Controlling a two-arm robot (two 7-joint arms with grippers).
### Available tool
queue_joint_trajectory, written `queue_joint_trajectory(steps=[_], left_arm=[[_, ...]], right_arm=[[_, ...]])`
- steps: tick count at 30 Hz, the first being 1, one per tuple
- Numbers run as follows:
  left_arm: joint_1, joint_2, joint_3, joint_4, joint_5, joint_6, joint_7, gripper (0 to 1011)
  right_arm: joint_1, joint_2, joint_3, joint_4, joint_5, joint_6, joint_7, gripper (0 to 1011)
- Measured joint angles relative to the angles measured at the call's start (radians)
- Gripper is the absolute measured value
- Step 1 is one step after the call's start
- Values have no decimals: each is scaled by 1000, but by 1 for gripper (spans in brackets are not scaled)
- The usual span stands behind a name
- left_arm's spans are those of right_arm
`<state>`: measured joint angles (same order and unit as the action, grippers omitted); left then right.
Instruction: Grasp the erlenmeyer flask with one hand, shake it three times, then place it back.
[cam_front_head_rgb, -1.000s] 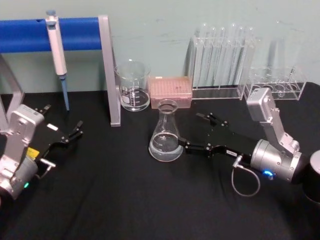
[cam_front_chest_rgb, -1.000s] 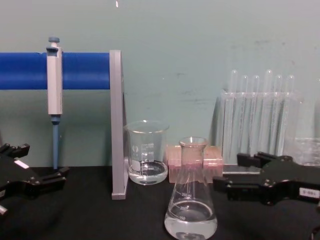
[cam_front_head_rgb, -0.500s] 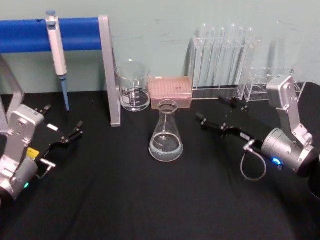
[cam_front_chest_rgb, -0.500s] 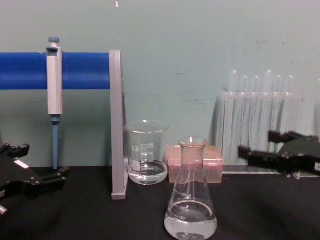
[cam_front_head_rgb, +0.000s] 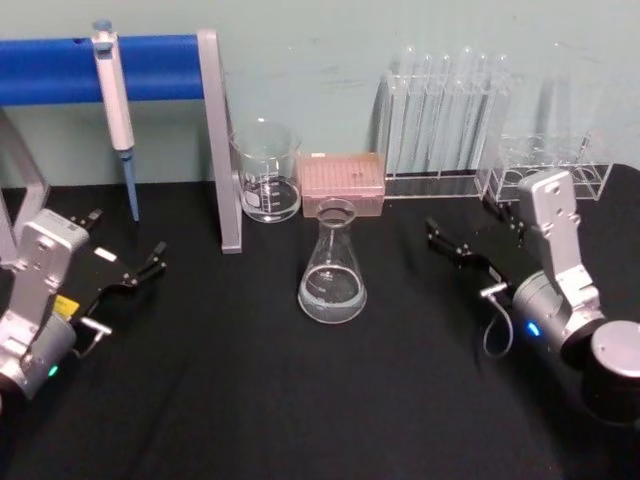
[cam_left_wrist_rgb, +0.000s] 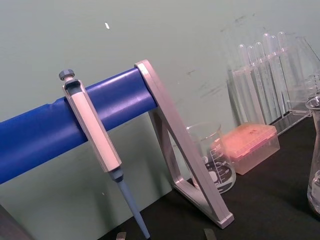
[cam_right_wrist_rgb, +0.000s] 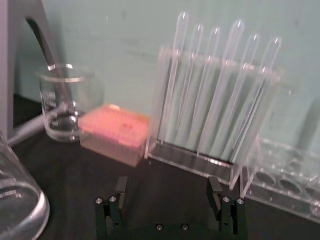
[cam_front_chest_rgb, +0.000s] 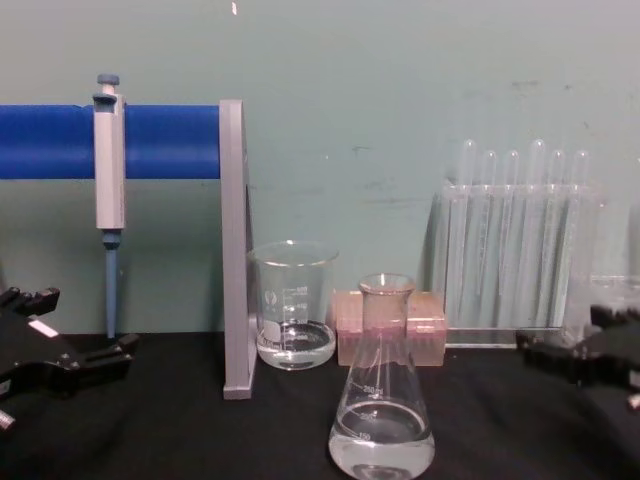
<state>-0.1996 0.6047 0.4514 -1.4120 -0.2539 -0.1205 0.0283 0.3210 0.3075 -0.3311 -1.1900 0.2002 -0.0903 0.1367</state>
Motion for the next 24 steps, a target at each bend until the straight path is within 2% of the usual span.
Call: queue_joint_trajectory(steps=[12, 24], left_arm=[[0, 0, 0, 0, 0, 0, 0, 1001], [0, 0, 0, 0, 0, 0, 0, 1001]], right_arm=[[13, -25, 0, 66, -52, 15, 4, 1000], [13, -24, -1, 66, -51, 15, 6, 1000]])
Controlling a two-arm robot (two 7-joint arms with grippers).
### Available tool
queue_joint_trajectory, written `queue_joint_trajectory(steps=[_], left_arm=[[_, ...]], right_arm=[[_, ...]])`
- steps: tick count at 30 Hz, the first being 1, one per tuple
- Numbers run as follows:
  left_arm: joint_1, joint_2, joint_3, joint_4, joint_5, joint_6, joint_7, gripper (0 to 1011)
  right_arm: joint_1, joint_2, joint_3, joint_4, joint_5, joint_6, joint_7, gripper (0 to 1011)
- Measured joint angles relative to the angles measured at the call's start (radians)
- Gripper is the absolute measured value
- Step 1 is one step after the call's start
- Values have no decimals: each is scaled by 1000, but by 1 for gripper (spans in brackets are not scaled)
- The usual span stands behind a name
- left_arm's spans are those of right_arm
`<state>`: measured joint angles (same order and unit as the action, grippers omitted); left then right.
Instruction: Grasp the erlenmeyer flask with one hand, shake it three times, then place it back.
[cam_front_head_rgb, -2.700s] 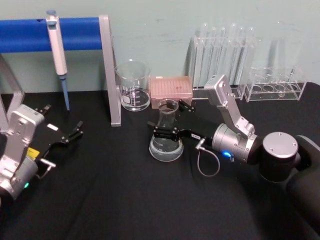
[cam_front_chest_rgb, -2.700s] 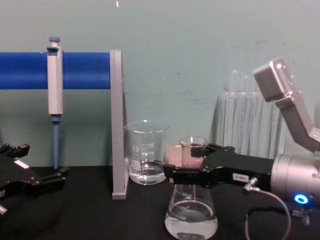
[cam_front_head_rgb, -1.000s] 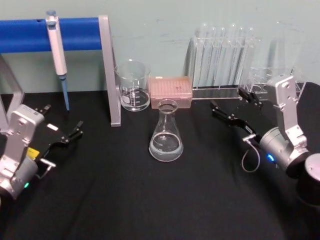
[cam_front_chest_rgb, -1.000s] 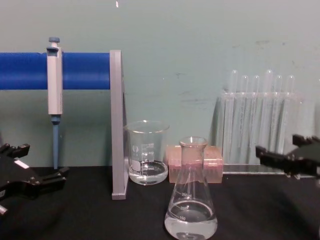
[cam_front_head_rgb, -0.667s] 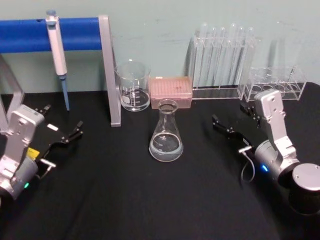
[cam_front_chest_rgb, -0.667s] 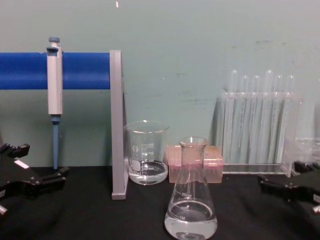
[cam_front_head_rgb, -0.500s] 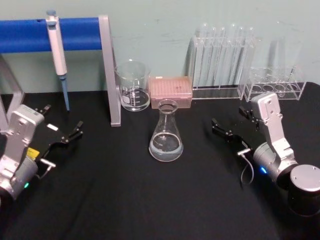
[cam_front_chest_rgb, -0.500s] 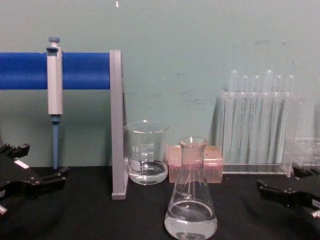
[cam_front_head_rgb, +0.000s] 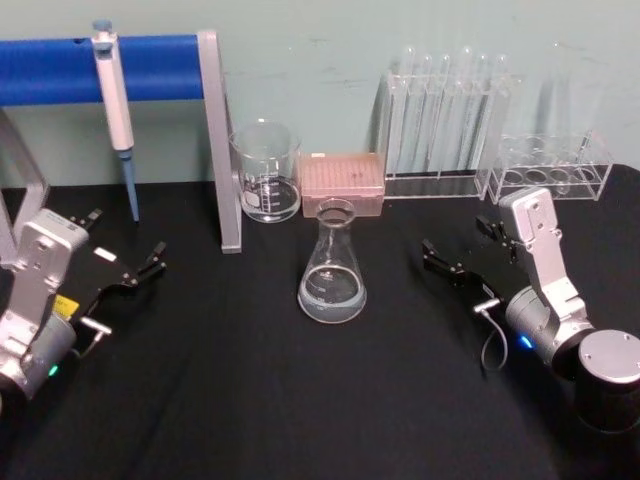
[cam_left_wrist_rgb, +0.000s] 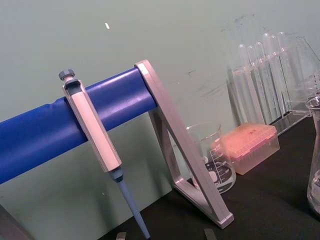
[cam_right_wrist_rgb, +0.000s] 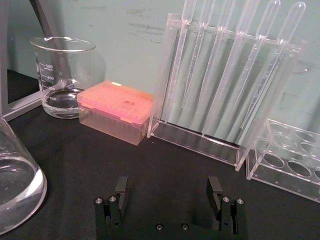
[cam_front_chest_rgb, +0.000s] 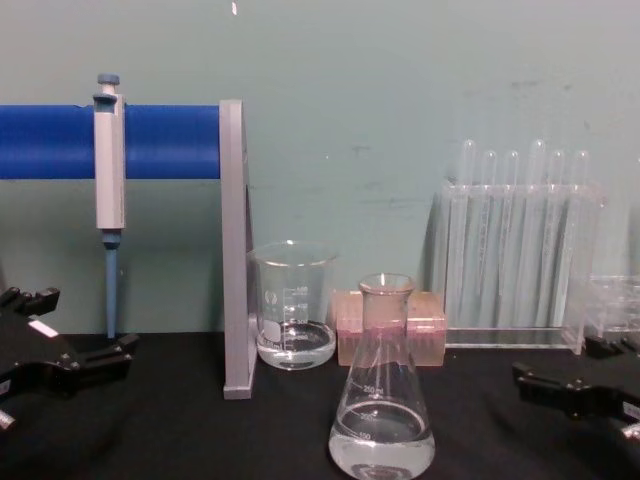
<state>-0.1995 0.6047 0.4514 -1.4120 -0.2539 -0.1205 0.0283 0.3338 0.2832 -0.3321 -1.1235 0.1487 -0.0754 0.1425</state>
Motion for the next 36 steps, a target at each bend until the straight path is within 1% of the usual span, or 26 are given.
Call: queue_joint_trajectory(steps=[36], left_arm=[[0, 0, 0, 0, 0, 0, 0, 1001]], right_arm=[[0, 1, -1, -2, 3, 0, 0, 1000]])
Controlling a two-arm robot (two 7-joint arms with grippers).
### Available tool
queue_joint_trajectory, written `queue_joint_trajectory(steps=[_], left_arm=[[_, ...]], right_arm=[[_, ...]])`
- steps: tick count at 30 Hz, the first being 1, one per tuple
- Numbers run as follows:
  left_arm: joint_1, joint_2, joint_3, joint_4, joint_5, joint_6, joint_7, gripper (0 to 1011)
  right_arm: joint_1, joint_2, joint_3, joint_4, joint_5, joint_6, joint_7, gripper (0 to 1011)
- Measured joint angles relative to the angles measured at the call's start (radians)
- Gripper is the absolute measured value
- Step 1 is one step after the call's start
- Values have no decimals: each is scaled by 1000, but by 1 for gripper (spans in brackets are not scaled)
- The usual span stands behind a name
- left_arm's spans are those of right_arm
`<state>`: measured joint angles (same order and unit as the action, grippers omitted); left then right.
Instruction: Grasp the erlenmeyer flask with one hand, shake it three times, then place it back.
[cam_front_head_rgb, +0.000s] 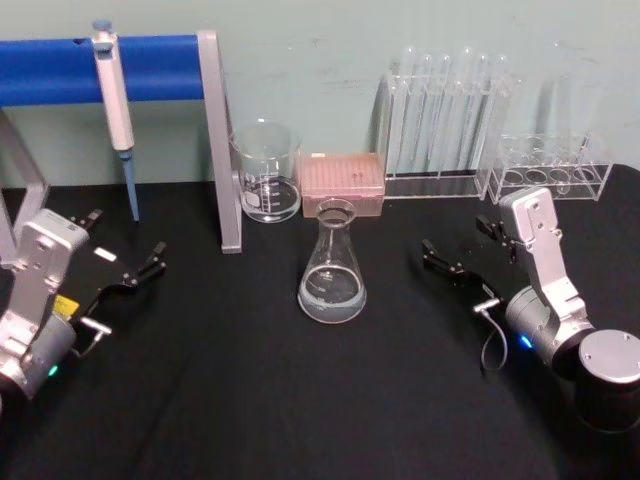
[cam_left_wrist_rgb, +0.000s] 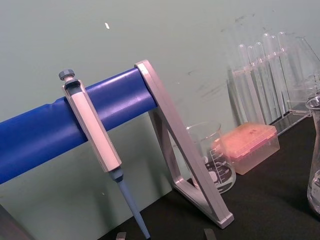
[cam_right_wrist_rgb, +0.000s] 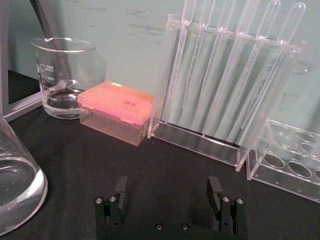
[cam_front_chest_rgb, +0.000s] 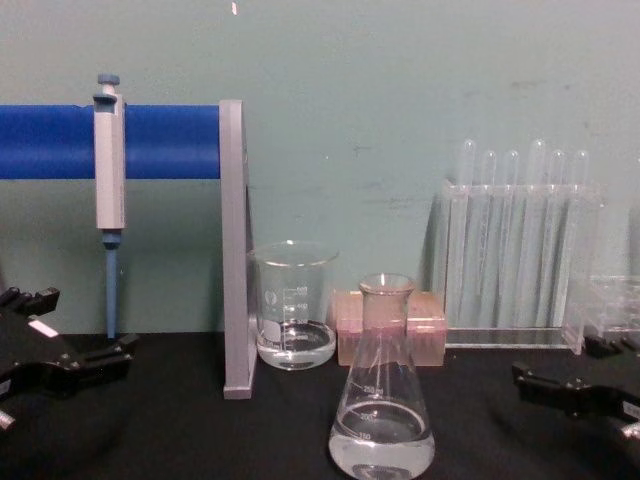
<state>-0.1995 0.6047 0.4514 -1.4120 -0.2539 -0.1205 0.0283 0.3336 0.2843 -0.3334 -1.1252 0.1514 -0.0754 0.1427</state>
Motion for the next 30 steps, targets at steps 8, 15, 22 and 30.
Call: queue_joint_trajectory(steps=[8, 15, 22, 30], left_arm=[[0, 0, 0, 0, 0, 0, 0, 1001], [0, 0, 0, 0, 0, 0, 0, 1001], [0, 0, 0, 0, 0, 0, 0, 1001], [0, 0, 0, 0, 0, 0, 0, 1001]], right_arm=[[0, 0, 0, 0, 0, 0, 0, 1000], [0, 0, 0, 0, 0, 0, 0, 1000], [0, 0, 0, 0, 0, 0, 0, 1000], [0, 0, 0, 0, 0, 0, 0, 1000]])
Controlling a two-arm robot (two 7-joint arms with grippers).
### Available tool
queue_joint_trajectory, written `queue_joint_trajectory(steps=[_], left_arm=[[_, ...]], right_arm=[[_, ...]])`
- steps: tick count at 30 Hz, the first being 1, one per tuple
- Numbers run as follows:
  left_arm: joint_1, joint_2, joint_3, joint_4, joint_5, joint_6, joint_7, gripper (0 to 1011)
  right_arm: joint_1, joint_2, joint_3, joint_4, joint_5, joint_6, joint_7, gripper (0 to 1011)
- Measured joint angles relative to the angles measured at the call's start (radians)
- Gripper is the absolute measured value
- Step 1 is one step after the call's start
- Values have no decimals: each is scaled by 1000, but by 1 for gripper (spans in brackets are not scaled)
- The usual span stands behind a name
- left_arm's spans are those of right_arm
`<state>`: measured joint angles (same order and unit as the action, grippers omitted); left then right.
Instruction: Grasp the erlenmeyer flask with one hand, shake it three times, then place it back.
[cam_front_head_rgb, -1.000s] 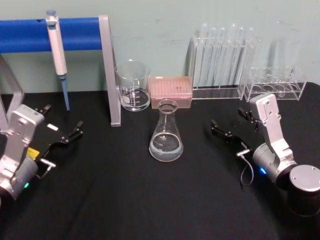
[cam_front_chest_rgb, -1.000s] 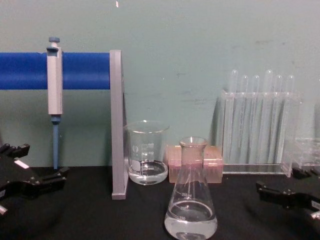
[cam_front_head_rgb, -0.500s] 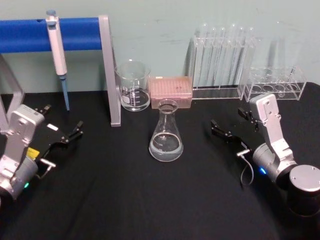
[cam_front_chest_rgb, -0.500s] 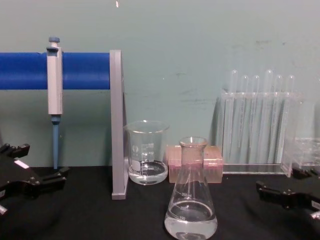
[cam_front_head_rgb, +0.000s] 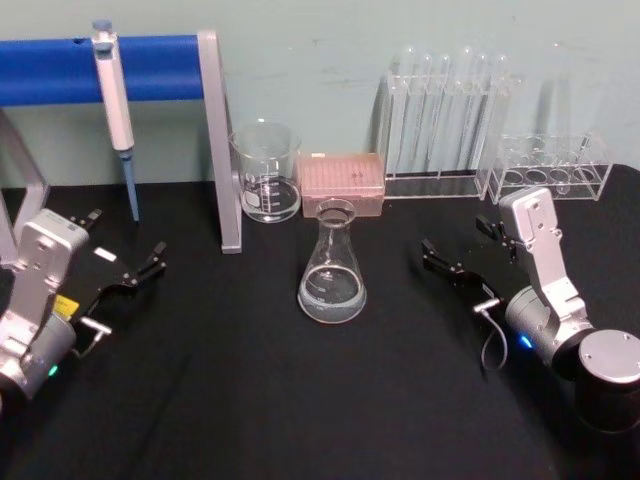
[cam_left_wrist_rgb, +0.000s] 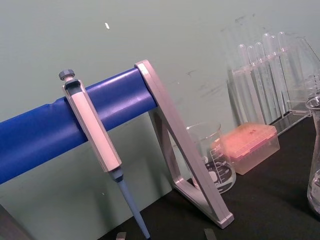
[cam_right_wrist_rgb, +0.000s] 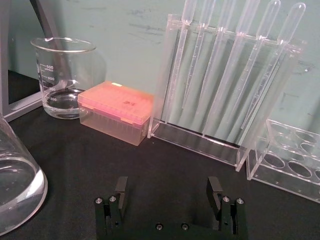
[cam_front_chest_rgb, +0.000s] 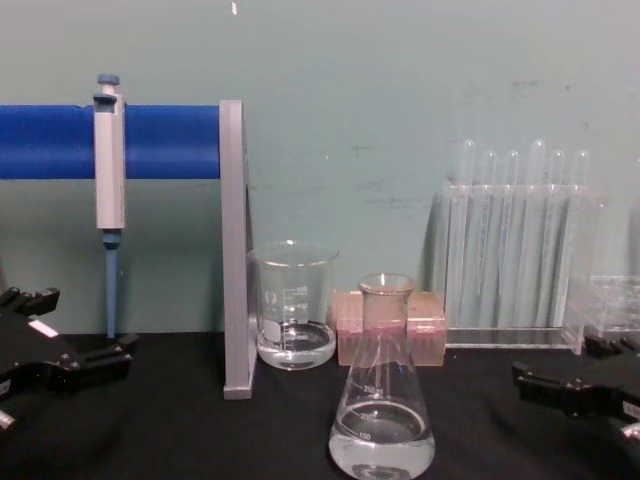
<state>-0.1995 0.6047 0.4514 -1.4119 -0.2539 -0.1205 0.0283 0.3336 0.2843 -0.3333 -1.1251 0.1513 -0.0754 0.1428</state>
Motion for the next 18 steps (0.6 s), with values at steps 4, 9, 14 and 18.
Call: queue_joint_trajectory(steps=[4, 9, 14, 18], left_arm=[[0, 0, 0, 0, 0, 0, 0, 1000], [0, 0, 0, 0, 0, 0, 0, 1001], [0, 0, 0, 0, 0, 0, 0, 1001], [0, 0, 0, 0, 0, 0, 0, 1001]], right_arm=[[0, 0, 0, 0, 0, 0, 0, 1000], [0, 0, 0, 0, 0, 0, 0, 1000], [0, 0, 0, 0, 0, 0, 0, 1000], [0, 0, 0, 0, 0, 0, 0, 1000]])
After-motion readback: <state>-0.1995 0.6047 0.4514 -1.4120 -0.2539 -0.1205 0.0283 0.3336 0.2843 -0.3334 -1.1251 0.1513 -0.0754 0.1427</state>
